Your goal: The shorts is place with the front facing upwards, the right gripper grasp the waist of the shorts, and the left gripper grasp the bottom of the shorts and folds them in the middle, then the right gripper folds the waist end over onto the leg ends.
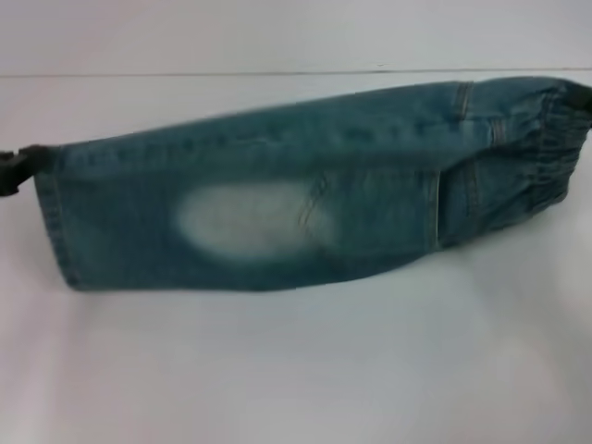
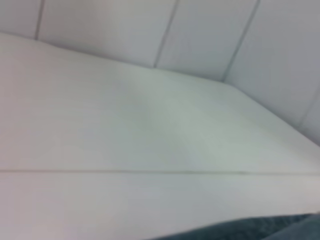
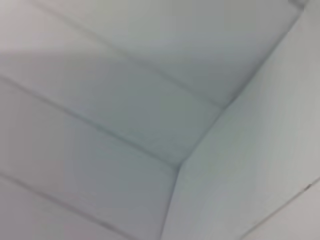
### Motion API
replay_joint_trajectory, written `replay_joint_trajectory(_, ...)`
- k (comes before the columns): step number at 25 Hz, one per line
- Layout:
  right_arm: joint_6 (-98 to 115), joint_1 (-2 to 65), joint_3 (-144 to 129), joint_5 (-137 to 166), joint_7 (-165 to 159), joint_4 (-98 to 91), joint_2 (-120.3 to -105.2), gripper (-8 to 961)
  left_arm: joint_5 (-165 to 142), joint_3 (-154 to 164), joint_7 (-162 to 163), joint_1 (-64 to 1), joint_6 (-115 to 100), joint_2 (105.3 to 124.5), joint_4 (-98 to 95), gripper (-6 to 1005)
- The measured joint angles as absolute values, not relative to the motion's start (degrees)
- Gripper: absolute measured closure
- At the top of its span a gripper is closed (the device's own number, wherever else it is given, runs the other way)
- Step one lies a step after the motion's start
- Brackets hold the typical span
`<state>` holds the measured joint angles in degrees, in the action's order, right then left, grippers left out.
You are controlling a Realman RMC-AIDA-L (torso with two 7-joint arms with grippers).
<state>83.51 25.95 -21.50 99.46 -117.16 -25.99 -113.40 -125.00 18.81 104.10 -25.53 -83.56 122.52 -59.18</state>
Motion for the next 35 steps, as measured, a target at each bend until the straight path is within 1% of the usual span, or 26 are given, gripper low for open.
replay_joint_trajectory(2,81.3,26.3,-21.4,98.5,-117.1,-25.7,-113.65,877,-124.3,18.9,103.9,-26.6,-81.6,121.98,-56.5,883)
replay_joint_trajectory(7,75.8,27.4,-21.4,95.1,-116.4,-24.4,-115.14,864,-124.1,19.2,102.6,-29.4,-76.4,121.54,-51.5,879)
replay_joint_trajectory(13,68.7,28.3,-21.5,94.1,-114.9,-24.4,-116.15,848,-124.0,21.2,101.0,-32.4,-69.9,120.67,-45.1,875)
replay_joint_trajectory(15,64.6,28.8,-21.7,94.1,-114.0,-24.3,-116.55,843,-124.0,22.4,100.4,-33.0,-66.9,121.07,-44.4,873)
replay_joint_trajectory(21,55.9,31.5,-23.5,94.3,-108.0,-23.0,-116.63,827,-123.9,23.6,95.8,-34.7,-60.1,123.59,-43.8,869)
replay_joint_trajectory(26,52.8,32.1,-26.5,94.3,-103.6,-23.3,-116.63,718,-123.2,24.1,95.1,-34.9,-59.0,123.87,-43.6,865)
replay_joint_trajectory(29,52.8,31.3,-27.1,94.4,-103.4,-23.4,-116.41,653,-121.9,24.1,95.1,-34.2,-60.4,123.87,-43.9,772)
replay_joint_trajectory(32,52.8,30.0,-28.3,94.5,-104.1,-23.5,-115.72,588,-121.4,24.2,95.1,-33.7,-61.7,123.85,-44.0,678)
replay_joint_trajectory(35,52.1,28.7,-28.8,94.5,-104.2,-23.5,-114.90,466,-121.3,24.2,95.1,-33.2,-62.8,123.85,-44.0,534)
